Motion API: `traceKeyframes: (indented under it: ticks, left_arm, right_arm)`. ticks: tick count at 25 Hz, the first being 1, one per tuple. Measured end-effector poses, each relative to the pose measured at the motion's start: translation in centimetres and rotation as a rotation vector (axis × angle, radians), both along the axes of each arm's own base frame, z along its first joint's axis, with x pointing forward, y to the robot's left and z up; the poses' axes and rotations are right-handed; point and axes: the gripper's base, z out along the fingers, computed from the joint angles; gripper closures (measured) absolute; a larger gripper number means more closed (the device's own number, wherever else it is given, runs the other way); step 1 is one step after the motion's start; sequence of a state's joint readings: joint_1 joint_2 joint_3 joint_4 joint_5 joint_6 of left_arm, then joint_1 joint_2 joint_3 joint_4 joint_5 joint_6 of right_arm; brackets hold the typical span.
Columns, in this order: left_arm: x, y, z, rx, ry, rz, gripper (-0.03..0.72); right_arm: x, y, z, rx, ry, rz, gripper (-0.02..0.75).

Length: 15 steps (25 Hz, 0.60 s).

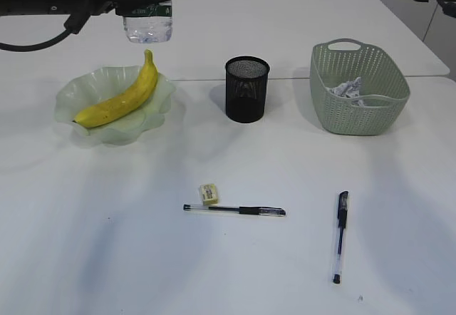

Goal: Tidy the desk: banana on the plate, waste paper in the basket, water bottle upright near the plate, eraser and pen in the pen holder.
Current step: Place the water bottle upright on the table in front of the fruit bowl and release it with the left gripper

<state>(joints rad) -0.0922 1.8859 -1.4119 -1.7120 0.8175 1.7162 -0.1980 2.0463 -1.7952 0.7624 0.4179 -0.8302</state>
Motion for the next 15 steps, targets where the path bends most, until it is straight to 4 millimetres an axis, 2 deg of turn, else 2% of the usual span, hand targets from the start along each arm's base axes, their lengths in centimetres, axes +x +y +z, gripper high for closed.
traceKeyframes:
  ticks: [10,15]
  left_arm:
    - [0.34,0.32,-0.19,0.024,0.004,0.05,0.33]
    - [0.31,0.41,-0.6,0.121,-0.042,0.034,0.33]
  right_arm:
    - [0.0,-0.01,0.01,-0.002,-0.001,0.0,0.422]
    - [0.01,-0.01,0.01,-0.002,-0.002,-0.001,0.422]
